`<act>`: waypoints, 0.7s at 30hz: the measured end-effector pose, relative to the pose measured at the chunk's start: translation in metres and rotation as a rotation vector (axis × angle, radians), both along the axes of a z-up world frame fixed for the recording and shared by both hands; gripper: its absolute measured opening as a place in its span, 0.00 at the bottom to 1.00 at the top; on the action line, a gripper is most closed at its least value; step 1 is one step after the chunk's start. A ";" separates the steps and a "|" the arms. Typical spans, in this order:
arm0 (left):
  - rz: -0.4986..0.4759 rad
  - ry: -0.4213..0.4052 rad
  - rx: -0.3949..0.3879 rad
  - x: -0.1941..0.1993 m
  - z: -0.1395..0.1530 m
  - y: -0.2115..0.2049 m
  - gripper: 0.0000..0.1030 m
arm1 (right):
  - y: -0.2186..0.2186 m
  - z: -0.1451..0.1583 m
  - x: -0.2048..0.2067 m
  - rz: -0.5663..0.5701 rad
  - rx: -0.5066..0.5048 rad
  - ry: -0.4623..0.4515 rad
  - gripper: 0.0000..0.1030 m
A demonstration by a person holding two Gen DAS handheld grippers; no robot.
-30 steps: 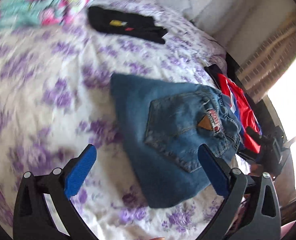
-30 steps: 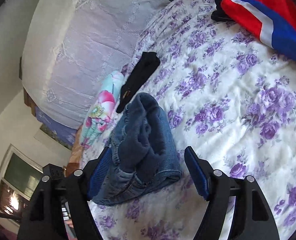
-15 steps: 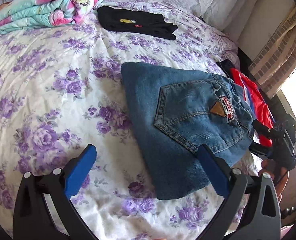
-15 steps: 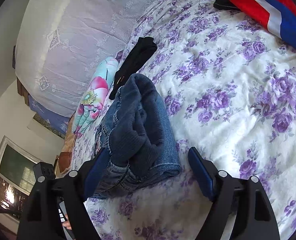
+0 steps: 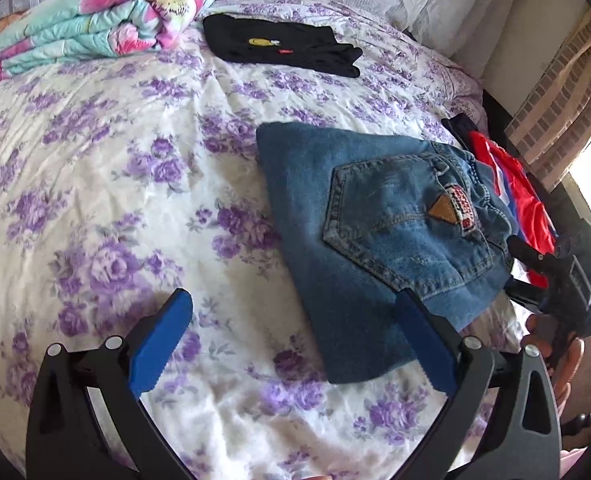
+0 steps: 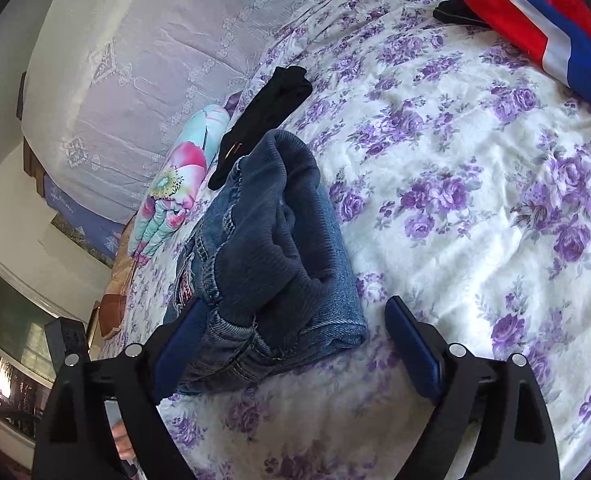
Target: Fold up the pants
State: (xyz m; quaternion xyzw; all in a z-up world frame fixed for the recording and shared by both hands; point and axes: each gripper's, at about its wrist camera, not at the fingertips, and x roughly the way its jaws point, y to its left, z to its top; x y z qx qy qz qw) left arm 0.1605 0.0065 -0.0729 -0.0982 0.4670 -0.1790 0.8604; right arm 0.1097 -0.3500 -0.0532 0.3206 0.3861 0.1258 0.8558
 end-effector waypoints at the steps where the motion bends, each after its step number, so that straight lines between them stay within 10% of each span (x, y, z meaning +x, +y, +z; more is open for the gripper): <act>1: -0.006 0.011 -0.017 -0.001 0.000 0.000 0.96 | 0.000 0.000 0.000 0.000 0.000 0.000 0.88; 21: -0.080 0.325 -0.373 0.019 -0.027 -0.024 0.96 | 0.001 -0.005 -0.005 0.030 -0.009 -0.058 0.91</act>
